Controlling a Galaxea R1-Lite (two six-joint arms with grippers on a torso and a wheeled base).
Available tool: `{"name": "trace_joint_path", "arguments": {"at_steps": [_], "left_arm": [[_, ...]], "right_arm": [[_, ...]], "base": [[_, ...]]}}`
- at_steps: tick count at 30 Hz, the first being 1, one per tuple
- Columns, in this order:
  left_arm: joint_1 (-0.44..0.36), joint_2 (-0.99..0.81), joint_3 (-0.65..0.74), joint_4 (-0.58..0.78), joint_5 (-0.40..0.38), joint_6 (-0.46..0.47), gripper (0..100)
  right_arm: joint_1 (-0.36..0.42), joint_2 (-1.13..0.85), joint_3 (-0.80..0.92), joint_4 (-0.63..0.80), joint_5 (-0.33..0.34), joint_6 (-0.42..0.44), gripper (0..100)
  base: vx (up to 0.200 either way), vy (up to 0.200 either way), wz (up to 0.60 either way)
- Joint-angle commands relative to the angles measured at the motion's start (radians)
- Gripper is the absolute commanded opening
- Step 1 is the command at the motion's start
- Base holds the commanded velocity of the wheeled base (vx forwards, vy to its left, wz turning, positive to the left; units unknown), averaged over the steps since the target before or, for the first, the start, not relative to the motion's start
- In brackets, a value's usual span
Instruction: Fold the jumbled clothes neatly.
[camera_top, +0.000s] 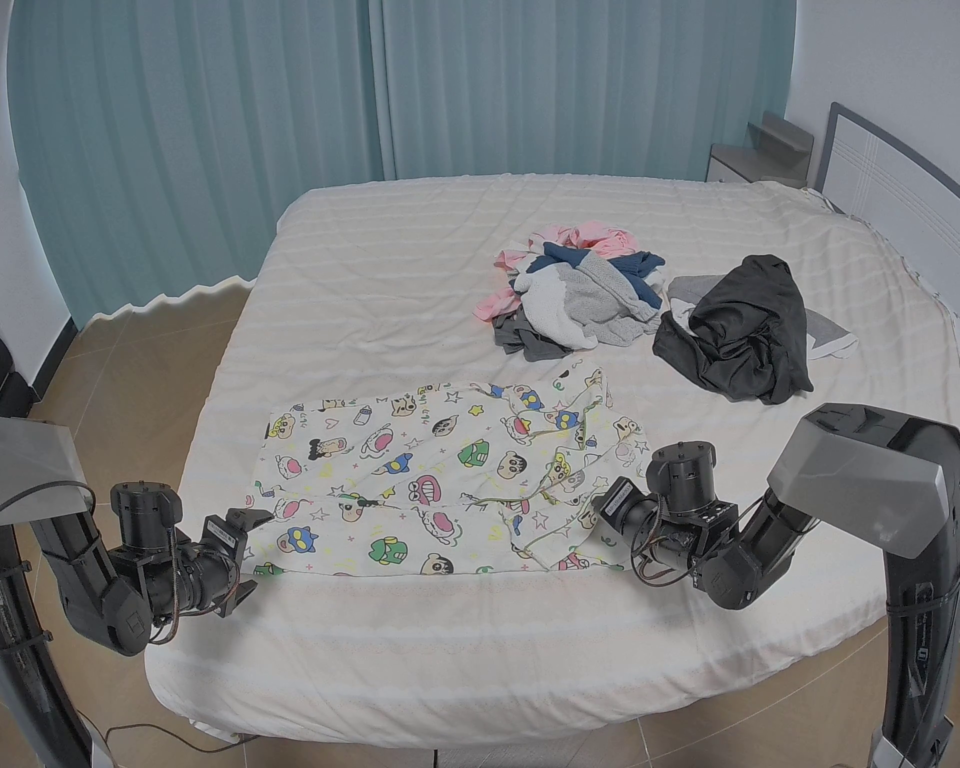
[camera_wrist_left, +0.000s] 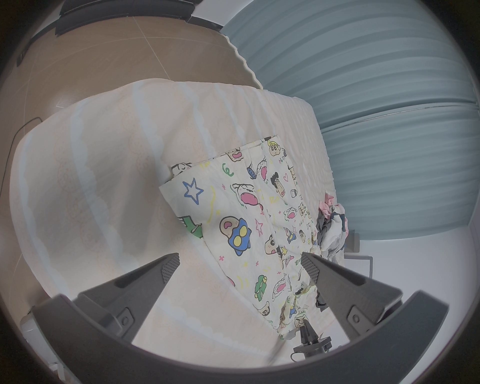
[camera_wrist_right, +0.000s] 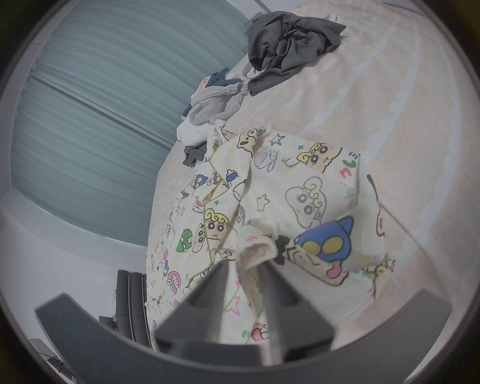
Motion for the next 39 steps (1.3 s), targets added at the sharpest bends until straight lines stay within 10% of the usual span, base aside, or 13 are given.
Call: {"name": "trace_joint_path", "arguments": {"at_steps": [1, 30, 31, 39], "left_arm": [[0.000, 0.000, 0.000, 0.000, 0.000, 0.000, 100], [0.000, 0.000, 0.003, 0.000, 0.000, 0.000, 100], [0.000, 0.000, 0.003, -0.002, 0.000, 0.000, 100], [-0.001, 0.000, 0.003, -0.002, 0.000, 0.000, 100]], "right_arm": [[0.007, 0.000, 0.005, -0.003, -0.001, -0.002, 0], [0.063, -0.079, 0.286, -0.156, -0.032, -0.126, 0], [0.063, -0.080, 0.290, -0.158, -0.032, -0.126, 100], [0.058, -0.095, 0.369, -0.224, -0.028, -0.129, 100]], "base": [[0.000, 0.000, 0.00], [0.000, 0.000, 0.00], [0.000, 0.000, 0.00], [0.000, 0.000, 0.00]]}}
